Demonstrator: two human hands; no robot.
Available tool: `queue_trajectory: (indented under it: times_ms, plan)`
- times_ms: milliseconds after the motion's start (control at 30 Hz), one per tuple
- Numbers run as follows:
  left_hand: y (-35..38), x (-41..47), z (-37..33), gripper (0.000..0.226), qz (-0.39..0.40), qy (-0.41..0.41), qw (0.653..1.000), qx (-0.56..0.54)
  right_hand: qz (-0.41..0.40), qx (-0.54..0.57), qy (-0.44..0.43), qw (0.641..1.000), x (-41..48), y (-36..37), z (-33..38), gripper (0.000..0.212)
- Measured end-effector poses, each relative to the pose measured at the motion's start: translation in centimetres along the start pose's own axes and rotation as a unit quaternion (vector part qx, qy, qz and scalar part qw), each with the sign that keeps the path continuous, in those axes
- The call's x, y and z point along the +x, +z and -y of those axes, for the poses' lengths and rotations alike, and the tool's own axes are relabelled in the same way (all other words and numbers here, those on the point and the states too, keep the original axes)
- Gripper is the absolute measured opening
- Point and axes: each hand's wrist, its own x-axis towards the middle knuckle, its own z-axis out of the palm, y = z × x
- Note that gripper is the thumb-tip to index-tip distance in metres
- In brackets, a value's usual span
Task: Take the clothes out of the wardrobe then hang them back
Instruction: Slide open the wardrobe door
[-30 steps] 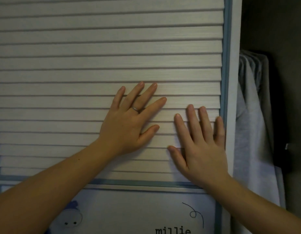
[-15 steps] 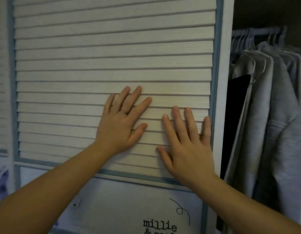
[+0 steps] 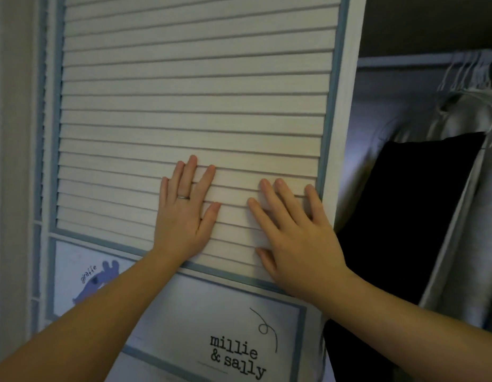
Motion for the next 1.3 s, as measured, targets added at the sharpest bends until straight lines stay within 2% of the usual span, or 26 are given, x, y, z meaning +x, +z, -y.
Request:
queue_trajectory:
  times_ms: [200,400,633,1033,1200,1300]
  plan:
    - [0.1,-1.6,2.7,0.059,-0.013,-0.095,0.995,-0.038,-0.021,-0.004,-0.096,0.995,0.8,1.7,0.4,0.07]
    - [0.3,-2.9,3.8,0.061,-0.014,-0.171,0.984,-0.047,-0.099,0.021,-0.115,0.988,1.5,3.3,3.0,0.063]
    - [0.4,-4.9,6.1,0.066,-0.008,-0.182,0.982,-0.044,-0.129,0.034,-0.122,0.984,3.8,4.3,5.4,0.063]
    - [-0.5,-4.9,7.2,0.067,0.026,-0.188,0.981,-0.028,-0.122,0.046,-0.125,0.984,4.9,4.4,6.3,0.064]
    - [-2.7,-4.6,5.5,0.066,0.061,-0.208,0.976,-0.016,-0.126,0.087,-0.174,0.973,4.5,3.6,5.1,0.062]
    - [-4.2,-3.7,2.7,0.064,0.044,-0.167,0.985,-0.012,-0.134,0.095,-0.206,0.965,3.5,2.8,2.7,0.063]
